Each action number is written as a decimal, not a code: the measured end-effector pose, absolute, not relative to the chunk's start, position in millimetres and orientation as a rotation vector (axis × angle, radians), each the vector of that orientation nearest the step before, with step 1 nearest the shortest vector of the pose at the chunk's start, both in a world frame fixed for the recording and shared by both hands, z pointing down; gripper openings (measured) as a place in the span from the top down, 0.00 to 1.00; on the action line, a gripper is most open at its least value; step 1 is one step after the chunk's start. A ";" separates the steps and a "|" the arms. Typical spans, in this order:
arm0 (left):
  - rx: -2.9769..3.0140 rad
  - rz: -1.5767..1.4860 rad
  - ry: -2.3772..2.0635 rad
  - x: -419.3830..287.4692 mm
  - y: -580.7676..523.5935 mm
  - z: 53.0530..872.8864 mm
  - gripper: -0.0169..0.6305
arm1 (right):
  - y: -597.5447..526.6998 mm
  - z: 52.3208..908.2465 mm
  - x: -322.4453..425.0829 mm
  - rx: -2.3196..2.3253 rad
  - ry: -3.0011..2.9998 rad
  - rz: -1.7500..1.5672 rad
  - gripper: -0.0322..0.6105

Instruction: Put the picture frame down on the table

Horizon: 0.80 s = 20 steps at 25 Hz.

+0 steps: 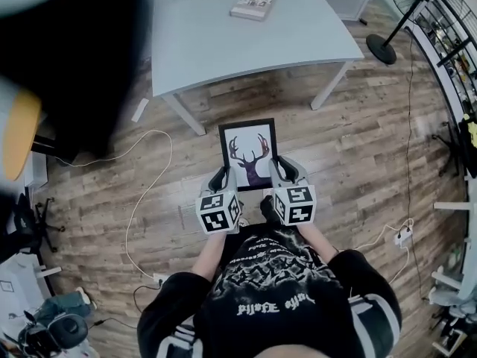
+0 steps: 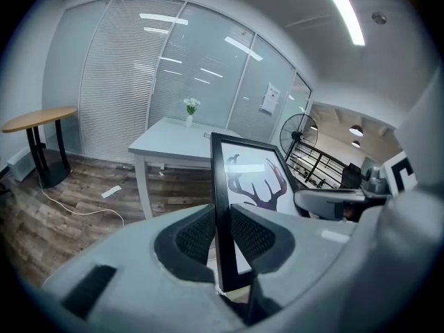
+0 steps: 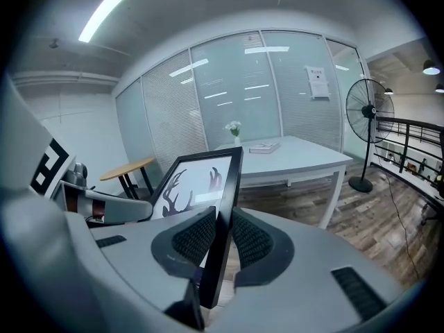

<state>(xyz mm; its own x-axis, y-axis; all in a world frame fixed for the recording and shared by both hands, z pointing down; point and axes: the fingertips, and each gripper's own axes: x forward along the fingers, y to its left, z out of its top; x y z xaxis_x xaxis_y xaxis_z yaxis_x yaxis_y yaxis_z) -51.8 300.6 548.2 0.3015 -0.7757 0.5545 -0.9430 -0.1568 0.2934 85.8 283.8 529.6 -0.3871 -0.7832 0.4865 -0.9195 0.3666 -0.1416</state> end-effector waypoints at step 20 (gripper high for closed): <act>1.907 0.327 -1.626 19.6 148.6 540.6 0.85 | 119.2 520.1 155.3 1.376 -2.381 0.527 0.84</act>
